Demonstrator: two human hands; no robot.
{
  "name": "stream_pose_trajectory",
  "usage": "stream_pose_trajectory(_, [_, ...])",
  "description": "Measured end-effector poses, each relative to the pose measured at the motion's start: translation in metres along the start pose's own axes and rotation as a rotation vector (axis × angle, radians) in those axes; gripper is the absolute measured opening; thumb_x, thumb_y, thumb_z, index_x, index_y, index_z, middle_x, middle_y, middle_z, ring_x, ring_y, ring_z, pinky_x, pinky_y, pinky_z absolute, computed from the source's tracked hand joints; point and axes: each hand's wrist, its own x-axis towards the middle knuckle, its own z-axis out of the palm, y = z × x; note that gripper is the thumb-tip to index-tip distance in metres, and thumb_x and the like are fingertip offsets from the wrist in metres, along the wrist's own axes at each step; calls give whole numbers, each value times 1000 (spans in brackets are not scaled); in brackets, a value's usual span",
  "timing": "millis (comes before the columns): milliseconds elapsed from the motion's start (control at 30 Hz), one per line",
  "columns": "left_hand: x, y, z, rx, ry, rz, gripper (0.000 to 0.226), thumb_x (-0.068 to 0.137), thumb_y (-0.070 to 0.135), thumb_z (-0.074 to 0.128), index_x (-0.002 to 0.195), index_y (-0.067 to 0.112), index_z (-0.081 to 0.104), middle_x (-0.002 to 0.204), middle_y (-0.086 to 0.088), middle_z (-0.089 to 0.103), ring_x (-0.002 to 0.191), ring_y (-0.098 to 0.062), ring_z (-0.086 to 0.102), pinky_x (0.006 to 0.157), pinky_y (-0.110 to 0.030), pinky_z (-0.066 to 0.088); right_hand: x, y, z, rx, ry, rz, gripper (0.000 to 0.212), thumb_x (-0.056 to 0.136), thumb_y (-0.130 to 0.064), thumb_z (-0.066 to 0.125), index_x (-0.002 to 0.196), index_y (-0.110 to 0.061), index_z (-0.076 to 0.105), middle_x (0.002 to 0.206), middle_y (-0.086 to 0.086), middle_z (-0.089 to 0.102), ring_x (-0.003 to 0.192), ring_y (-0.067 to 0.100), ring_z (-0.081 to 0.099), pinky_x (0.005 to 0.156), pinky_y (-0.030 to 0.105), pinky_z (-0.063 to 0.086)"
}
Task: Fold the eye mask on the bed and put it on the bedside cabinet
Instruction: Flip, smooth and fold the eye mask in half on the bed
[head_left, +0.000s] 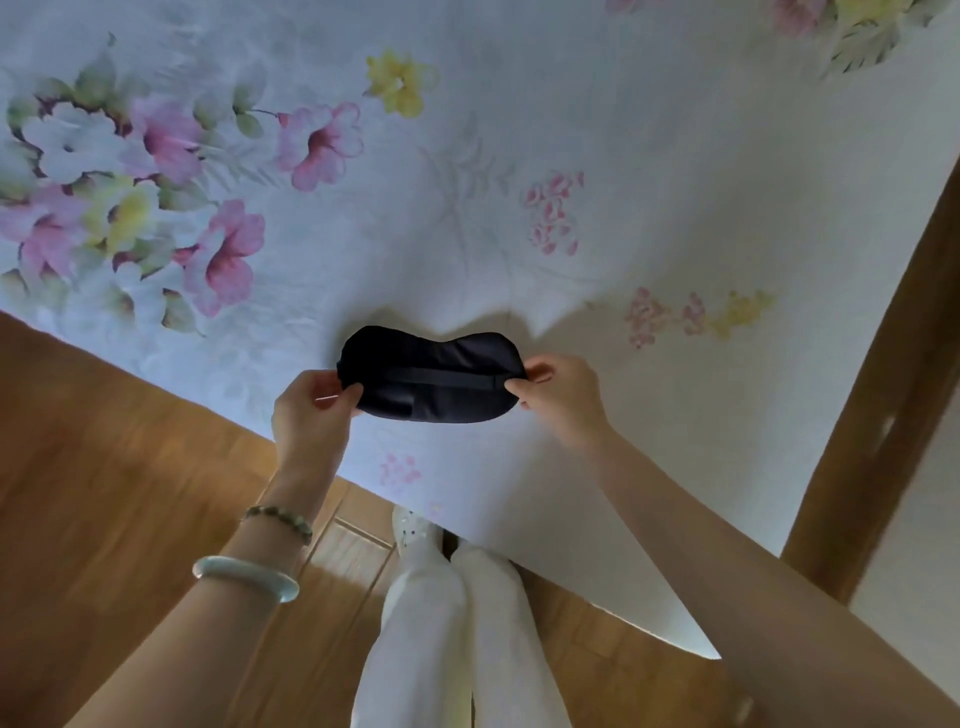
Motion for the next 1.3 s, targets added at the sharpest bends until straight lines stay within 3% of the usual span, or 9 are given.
stream_pose_trajectory(67, [-1, -5, 1, 9, 10, -12, 9, 84, 15, 68, 90, 16, 62, 86, -2, 68, 77, -13, 68, 64, -18, 48, 2, 2, 3, -18, 5, -18, 17, 73, -7, 63, 79, 9, 60, 79, 31, 64, 66, 42, 56, 66, 41, 50])
stream_pose_trajectory(167, [-6, -4, 1, 26, 62, 64, 21, 86, 13, 64, 106, 17, 57, 98, -1, 64, 82, -12, 63, 67, -13, 49, 0, 1, 5, -45, 83, -66, 15, 76, -7, 65, 91, -7, 65, 88, 11, 66, 80, 29, 60, 72, 31, 47])
stream_pose_trajectory(233, [-11, -2, 0, 121, 76, 281, 34, 88, 10, 60, 121, 11, 51, 112, -6, 59, 98, -20, 57, 87, -25, 47, -5, -2, 8, -250, 210, -303, 36, 77, -8, 64, 113, -4, 59, 109, 16, 59, 98, 32, 56, 85, 32, 44])
stream_pose_trajectory(300, [-15, 0, 1, 348, -16, 596, 46, 85, 3, 58, 130, 3, 47, 128, -15, 55, 117, -28, 49, 101, -34, 36, -11, -6, 17, -540, 278, -639, 47, 80, -15, 58, 124, -1, 53, 126, 25, 53, 115, 40, 50, 97, 43, 38])
stream_pose_trajectory(367, [-19, -2, 8, 626, -158, 877, 56, 83, 7, 52, 137, -3, 42, 142, -21, 46, 134, -35, 40, 112, -42, 25, -16, -8, 34, -765, 206, -870, 54, 84, -23, 49, 134, -2, 46, 140, 24, 46, 129, 39, 43, 107, 48, 29])
stream_pose_trajectory(433, [-21, -7, 17, 817, -246, 1020, 57, 87, 19, 41, 140, -3, 38, 147, -20, 41, 139, -33, 30, 116, -44, 16, -19, -7, 54, -908, 120, -948, 59, 86, -28, 44, 139, -2, 40, 146, 19, 41, 136, 32, 37, 113, 49, 25])
stream_pose_trajectory(567, [-8, -19, 25, 955, -267, 1056, 59, 94, 32, 31, 140, -4, 39, 147, -19, 41, 138, -34, 31, 116, -45, 13, -10, 6, 80, -1076, 126, -926, 62, 91, -37, 38, 142, -1, 32, 149, 14, 39, 140, 25, 33, 115, 48, 22])
stream_pose_trajectory(767, [5, -31, 33, 924, -268, 1083, 59, 94, 32, 33, 141, -4, 36, 148, -20, 38, 139, -34, 30, 115, -47, 18, 5, 23, 94, -1113, 147, -895, 63, 95, -39, 31, 145, -2, 25, 151, 14, 35, 141, 24, 29, 117, 46, 20])
stream_pose_trajectory(1300, [16, -35, 28, 1011, -258, 1031, 72, 96, 49, 31, 146, -2, 23, 152, -22, 31, 142, -26, 14, 118, -44, 10, 10, 29, 74, -1093, 220, -910, 58, 93, -36, 38, 140, -2, 39, 147, 14, 41, 137, 25, 37, 111, 50, 31])
